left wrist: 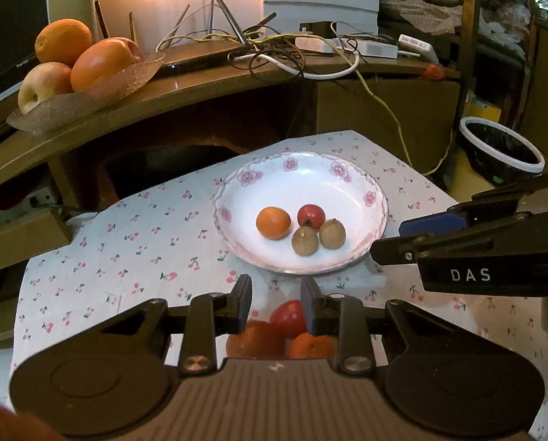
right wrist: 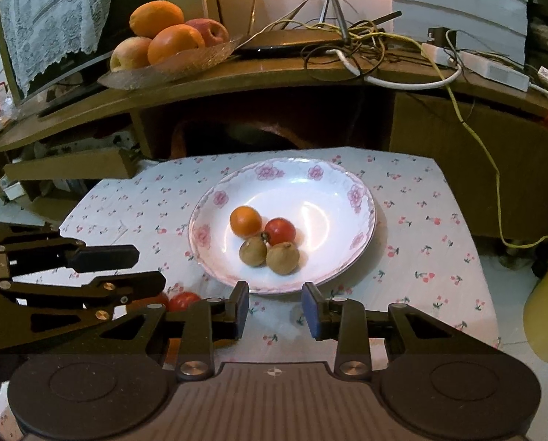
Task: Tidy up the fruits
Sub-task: 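Withdraw both tools from the plate toward the remaining fruits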
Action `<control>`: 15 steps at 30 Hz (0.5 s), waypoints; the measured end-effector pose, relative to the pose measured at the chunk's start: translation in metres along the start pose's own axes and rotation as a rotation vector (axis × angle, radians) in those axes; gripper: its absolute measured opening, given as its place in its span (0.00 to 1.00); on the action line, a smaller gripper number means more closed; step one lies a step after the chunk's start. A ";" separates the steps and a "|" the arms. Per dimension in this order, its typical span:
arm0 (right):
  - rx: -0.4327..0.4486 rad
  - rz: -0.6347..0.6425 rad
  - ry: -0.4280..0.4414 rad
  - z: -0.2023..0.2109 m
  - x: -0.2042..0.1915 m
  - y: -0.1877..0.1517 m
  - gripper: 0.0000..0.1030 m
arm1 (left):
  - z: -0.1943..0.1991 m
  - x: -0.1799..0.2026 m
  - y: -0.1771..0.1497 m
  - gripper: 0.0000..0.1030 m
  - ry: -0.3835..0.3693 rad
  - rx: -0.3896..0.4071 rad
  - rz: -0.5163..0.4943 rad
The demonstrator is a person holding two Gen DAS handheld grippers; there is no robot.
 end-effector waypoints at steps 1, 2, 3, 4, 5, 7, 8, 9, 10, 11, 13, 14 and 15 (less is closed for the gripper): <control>-0.005 0.003 0.004 0.000 -0.001 -0.002 0.34 | 0.002 0.000 -0.002 0.34 0.001 -0.003 0.000; -0.011 0.004 0.010 0.000 -0.002 -0.004 0.35 | 0.004 0.000 -0.004 0.34 0.001 -0.006 0.000; -0.015 0.004 0.014 0.001 -0.003 -0.005 0.37 | 0.007 -0.001 -0.006 0.34 0.001 -0.010 0.000; -0.021 0.006 0.022 0.001 -0.004 -0.007 0.37 | 0.009 -0.001 -0.009 0.34 0.002 -0.013 0.000; -0.026 0.010 0.027 0.001 -0.006 -0.009 0.37 | 0.011 -0.002 -0.011 0.34 0.004 -0.018 0.002; -0.034 0.022 0.039 0.003 -0.010 -0.014 0.37 | 0.016 -0.004 -0.018 0.34 0.006 -0.031 0.010; -0.040 0.028 0.047 0.003 -0.012 -0.016 0.37 | 0.018 -0.005 -0.022 0.34 0.007 -0.040 0.014; -0.046 0.035 0.058 0.004 -0.015 -0.019 0.37 | 0.020 -0.005 -0.025 0.34 0.007 -0.047 0.017; -0.050 0.043 0.069 0.006 -0.018 -0.021 0.37 | 0.022 -0.006 -0.028 0.34 0.007 -0.055 0.020; -0.053 0.052 0.079 0.007 -0.022 -0.023 0.37 | 0.024 -0.006 -0.031 0.34 0.007 -0.061 0.022; -0.059 0.070 0.098 0.008 -0.030 -0.027 0.37 | 0.029 -0.007 -0.037 0.37 0.004 -0.070 0.026; -0.063 0.080 0.110 0.008 -0.034 -0.028 0.37 | 0.031 -0.007 -0.039 0.37 0.002 -0.072 0.027; -0.068 0.091 0.123 0.008 -0.039 -0.030 0.37 | 0.033 -0.008 -0.041 0.39 -0.001 -0.075 0.028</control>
Point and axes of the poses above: each gripper's, at about its wrist camera, not at the fingertips, and z roughly against the way its jaws point, x to its right, y to its top, the point moved 4 cm from there along -z, roughly the way its jaws point, and after that the axes turned 14 degrees about -y, right-handed, at the moved point
